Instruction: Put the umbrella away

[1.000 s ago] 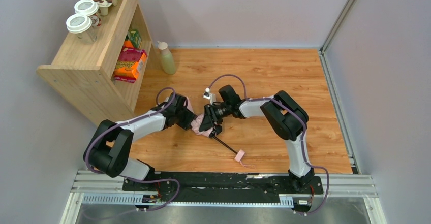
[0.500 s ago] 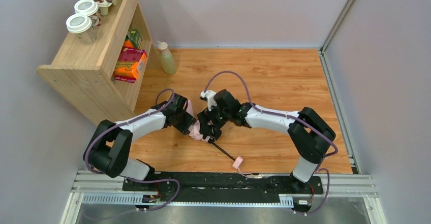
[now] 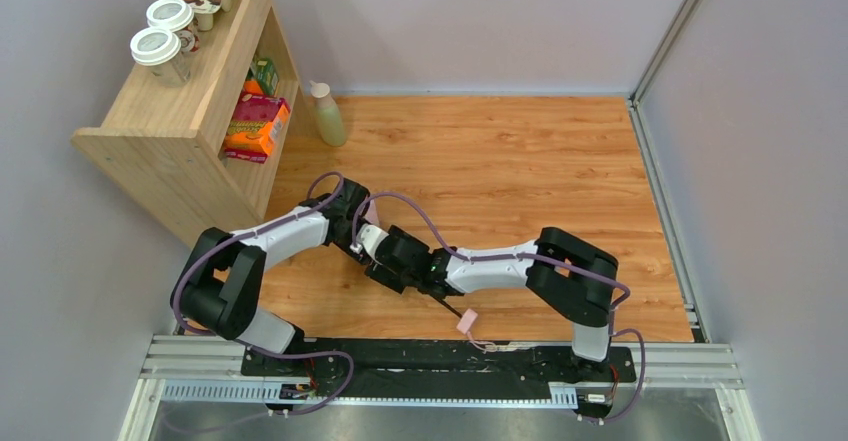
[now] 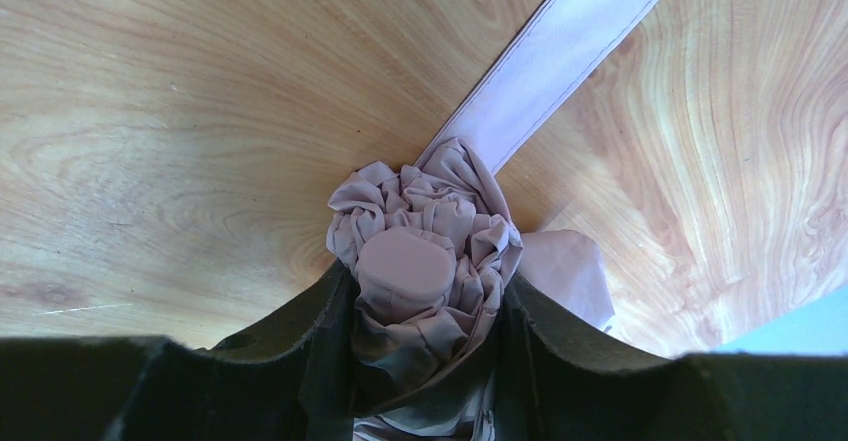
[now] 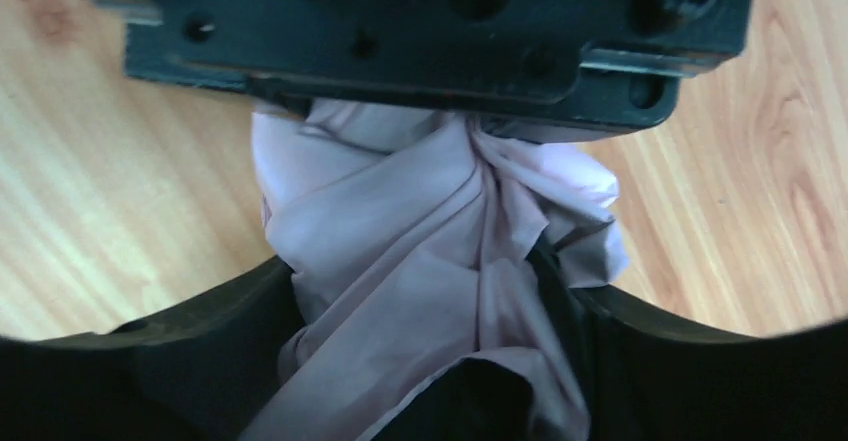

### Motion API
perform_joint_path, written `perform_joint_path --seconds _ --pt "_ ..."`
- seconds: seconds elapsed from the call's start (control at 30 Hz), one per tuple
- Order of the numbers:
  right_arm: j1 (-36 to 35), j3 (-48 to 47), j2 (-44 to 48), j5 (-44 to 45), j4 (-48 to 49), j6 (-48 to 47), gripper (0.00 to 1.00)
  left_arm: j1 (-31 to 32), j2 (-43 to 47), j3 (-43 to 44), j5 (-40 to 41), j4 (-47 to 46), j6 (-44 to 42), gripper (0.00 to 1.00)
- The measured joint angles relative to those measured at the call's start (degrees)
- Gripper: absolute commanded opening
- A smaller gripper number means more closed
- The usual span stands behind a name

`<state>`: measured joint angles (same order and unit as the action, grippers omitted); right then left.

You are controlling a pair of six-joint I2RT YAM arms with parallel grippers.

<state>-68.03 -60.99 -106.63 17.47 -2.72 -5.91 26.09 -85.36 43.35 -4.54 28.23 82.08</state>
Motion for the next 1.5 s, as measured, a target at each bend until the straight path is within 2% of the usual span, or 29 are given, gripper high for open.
perform_joint_path --seconds 0.1,0.17,0.2,0.23,0.27,0.3,0.33,0.37,0.47,0.67,0.87,0.93,0.97,1.0,1.03,1.07,1.1,1.17,1.2,1.23,1.3,1.4,1.47,1.5 --pt "-0.35 -0.83 -1.53 2.49 0.74 -1.38 0.26 -0.04 0.00 0.00 0.09 -0.44 0.33 0.00" --pt "-0.72 -1.36 -2.43 3.52 0.92 -2.10 0.06 -0.22 0.00 0.00 0.50 -0.90 0.33 0.00" --pt "-0.72 -1.64 -2.69 3.98 0.90 -2.14 0.00 -0.35 0.00 0.00 0.61 -0.83 0.42 0.00" --pt "-0.52 -1.88 -2.82 3.72 0.81 -1.79 0.00 -0.37 0.07 -0.02 0.83 -0.98 0.37 0.00" --pt "-0.31 -1.95 -2.86 3.43 0.79 -1.90 0.00 -0.37 0.07 -0.04 1.16 -1.36 0.24 0.21" --pt "0.04 -1.97 -2.86 2.58 0.79 -1.81 0.00 -0.37 0.17 -0.15 1.25 -1.77 0.02 0.35" --pt "0.59 -1.97 -2.84 1.16 0.83 -1.55 0.00 -0.37 0.42 -0.50 1.53 -2.32 -0.07 0.65" --pt "1.42 -1.97 -2.78 -0.81 0.96 -1.22 0.00 -0.37 0.76 -0.81 1.88 -3.06 -0.26 0.72" --pt "5.07 -1.95 -2.47 -8.98 1.66 0.44 0.00 -0.42 1.88 -1.53 2.62 -3.52 -2.73 0.73" --pt "14.56 -1.99 -2.80 -31.80 3.23 5.75 0.00 -0.44 5.77 -1.57 4.42 -4.07 -6.69 0.73" --pt "22.25 -3.28 -6.84 -52.63 5.77 12.87 0.00 -0.42 6.75 -2.99 3.74 -6.86 -7.13 0.73" --pt "23.91 -4.85 -9.05 -58.62 5.64 15.52 0.00 -0.42 5.22 -3.04 3.56 -8.09 -7.15 0.64" --pt "24.57 -5.55 -10.12 -61.20 5.66 16.87 0.00 -0.42 4.17 -3.04 3.45 -9.01 -7.06 0.52" --pt "25.16 -6.12 -10.99 -63.21 5.75 18.23 0.00 -0.39 3.32 -3.02 3.28 -9.88 -6.93 0.46" --pt "25.62 -6.54 -11.65 -64.74 5.77 19.37 0.00 -0.42 2.78 -2.91 3.06 -10.80 -6.69 0.34" --pt "26.01 -6.75 -12.13 -65.88 5.92 20.37 0.00 -0.39 2.45 -2.73 2.97 -11.21 -6.38 0.28" --pt "26.21 -6.86 -12.31 -66.42 6.01 21.18 0.00 -0.39 2.29 -2.73 2.97 -11.65 -5.92 0.17" --pt "26.36 -6.86 -12.35 -66.77 5.73 22.93 0.12 -0.42 2.45 -2.80 2.95 -12.66 -4.87 0.02" --pt "26.40 -6.86 -12.31 -66.73 5.53 23.50 0.23 -0.42 2.67 -3.04 2.93 -13.31 -4.48 0.00" --pt "26.47 -6.86 -12.22 -66.42 5.27 24.02 0.40 -0.42 3.02 -3.41 2.91 -13.62 -3.98 0.00" --pt "26.38 -6.88 -11.58 -65.48 3.69 24.30 0.60 -0.35 3.93 -4.26 2.60 -14.23 -3.67 0.00" --pt "25.68 -6.40 -9.03 -60.94 -0.48 23.58 0.79 -0.04 4.59 -4.74 1.86 -13.75 -3.56 0.00" --pt "24.52 -4.55 -4.79 -54.95 -3.23 22.10 0.89 0.09 4.96 -4.85 1.70 -12.79 -3.58 0.00" --pt "23.96 -3.69 -2.78 -52.30 -4.42 21.35 0.90 0.09 5.20 -4.87 1.60 -12.09 -3.61 0.00"
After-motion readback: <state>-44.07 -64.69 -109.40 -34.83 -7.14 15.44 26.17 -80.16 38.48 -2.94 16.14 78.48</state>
